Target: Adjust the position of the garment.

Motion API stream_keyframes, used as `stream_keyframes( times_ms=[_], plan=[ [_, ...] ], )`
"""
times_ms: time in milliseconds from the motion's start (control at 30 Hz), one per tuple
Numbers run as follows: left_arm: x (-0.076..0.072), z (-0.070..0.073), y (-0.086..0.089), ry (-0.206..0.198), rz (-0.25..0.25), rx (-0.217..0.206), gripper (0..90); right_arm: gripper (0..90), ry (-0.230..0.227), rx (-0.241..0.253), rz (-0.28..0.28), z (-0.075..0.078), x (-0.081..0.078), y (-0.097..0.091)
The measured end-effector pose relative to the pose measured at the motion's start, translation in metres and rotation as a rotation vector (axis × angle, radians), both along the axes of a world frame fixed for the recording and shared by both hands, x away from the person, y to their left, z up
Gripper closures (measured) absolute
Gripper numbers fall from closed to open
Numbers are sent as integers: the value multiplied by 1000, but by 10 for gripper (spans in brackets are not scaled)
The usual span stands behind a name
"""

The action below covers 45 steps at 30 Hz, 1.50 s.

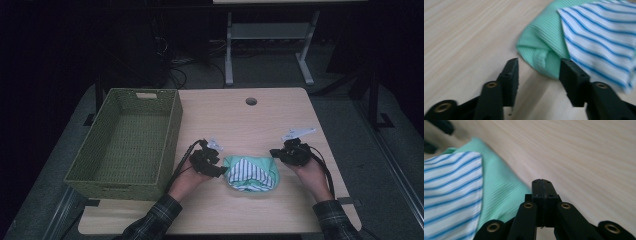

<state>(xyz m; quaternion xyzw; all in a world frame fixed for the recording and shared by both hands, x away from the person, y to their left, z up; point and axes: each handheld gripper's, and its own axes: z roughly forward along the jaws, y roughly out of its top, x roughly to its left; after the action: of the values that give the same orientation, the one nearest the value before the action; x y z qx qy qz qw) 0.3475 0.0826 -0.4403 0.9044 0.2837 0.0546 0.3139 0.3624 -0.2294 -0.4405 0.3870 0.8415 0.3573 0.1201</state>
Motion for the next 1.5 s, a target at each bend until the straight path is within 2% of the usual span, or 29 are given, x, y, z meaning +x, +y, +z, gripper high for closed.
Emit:
stream_keyframes(
  times_ms=[100, 167, 233, 333, 467, 1000, 1233, 1367, 1500],
  plan=[
    [-9, 0, 4, -7, -11, -21, 380, 896, -3, 28, -1, -1, 8, 3],
    [-16, -1, 6, -10, -21, -32, 328, 896, 4, 4, 10, -5, 14, 6],
    [-22, -2, 9, -10, -34, -29, 272, 896, 8, 9, 15, -9, 18, 7],
    [-30, -5, 12, -12, -16, -18, 194, 896, 25, 4, 16, -15, 22, 8],
    [-35, -6, 17, -9, -2, -18, 158, 896, 53, -4, 22, -22, 20, 6],
    [-42, -4, 22, -11, -14, -11, 157, 896, 81, -33, 69, -22, -26, -1],
    [-46, -1, 22, -18, -20, -18, 157, 896, 72, -22, 93, -20, -49, -1],
    [-48, 2, 24, -22, -28, -18, 157, 895, 83, -13, 106, -20, -61, 0],
    [-50, 3, 25, -23, -28, -22, 157, 895, 84, 17, 127, -20, -74, 4]
  ],
)
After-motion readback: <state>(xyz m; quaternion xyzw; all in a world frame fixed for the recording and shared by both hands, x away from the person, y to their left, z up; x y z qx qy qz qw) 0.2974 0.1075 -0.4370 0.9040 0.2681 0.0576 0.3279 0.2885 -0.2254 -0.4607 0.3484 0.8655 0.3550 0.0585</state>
